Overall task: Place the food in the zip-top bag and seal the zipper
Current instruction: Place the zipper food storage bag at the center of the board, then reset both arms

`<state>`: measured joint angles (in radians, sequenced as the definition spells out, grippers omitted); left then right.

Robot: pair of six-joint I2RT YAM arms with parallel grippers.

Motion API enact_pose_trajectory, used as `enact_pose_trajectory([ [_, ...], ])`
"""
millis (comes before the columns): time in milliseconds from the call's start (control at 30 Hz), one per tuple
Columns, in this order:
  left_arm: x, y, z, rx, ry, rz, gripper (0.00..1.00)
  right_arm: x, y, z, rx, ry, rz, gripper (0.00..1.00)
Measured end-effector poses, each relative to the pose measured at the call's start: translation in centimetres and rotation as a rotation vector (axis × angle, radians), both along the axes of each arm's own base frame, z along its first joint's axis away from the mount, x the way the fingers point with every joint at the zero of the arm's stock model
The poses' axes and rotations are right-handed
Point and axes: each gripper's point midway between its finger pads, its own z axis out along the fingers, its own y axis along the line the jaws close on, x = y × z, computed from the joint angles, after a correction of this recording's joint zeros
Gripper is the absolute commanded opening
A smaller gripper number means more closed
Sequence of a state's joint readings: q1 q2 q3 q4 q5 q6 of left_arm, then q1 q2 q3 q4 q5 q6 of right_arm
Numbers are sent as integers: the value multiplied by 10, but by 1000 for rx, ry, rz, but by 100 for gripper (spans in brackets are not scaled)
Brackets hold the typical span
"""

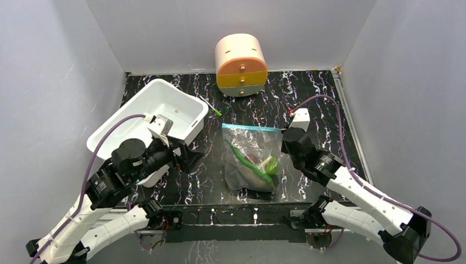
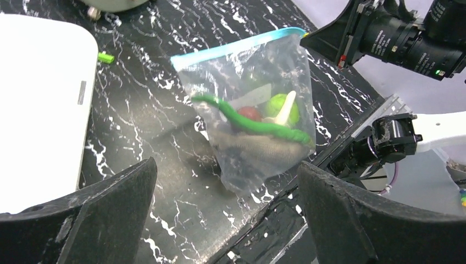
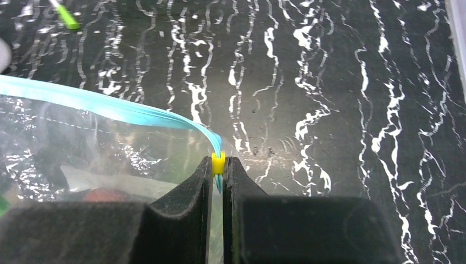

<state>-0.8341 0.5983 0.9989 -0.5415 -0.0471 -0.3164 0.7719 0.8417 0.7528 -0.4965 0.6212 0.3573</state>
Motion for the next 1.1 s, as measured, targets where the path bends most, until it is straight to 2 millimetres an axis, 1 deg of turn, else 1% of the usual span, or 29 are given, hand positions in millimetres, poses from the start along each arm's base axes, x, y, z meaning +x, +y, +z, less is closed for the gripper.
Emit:
enact_pose_trajectory([
  [33,0,2,-2,2,13,14,98,3,-5,-3,-8,8,-24,0],
  [133,0,6,-11,15,56,46,98,10,-17,-12,-25,36,-85,12],
  [233,1,10,-20,19,109,90,98,17,-31,-24,-46,72,-153,22],
  [333,6,14,-29,26,169,159,98,20,-39,-38,-85,126,-192,37],
  [400,9,16,-35,37,206,199,98,20,-39,-42,-99,162,-191,46],
  [467,11,16,-40,47,235,224,98,19,-34,-37,-89,178,-170,54],
  [567,11,16,-47,59,266,242,98,18,-28,-17,-45,156,-142,63],
  [633,11,16,-47,55,273,246,98,16,-25,0,-1,126,-120,71],
  [667,11,16,-47,53,274,247,98,14,-24,8,16,115,-109,85],
  [700,11,16,-45,48,273,248,98,11,-22,17,41,99,-92,96],
  [800,11,17,-33,21,255,248,98,0,-17,45,101,63,-27,98],
  [900,10,18,-15,-14,227,246,98,-11,-11,69,154,52,39,98],
  [1033,9,27,20,-51,170,256,98,-30,0,105,238,34,139,98],
  [1100,8,33,42,-73,134,264,98,-41,4,123,285,24,187,98],
])
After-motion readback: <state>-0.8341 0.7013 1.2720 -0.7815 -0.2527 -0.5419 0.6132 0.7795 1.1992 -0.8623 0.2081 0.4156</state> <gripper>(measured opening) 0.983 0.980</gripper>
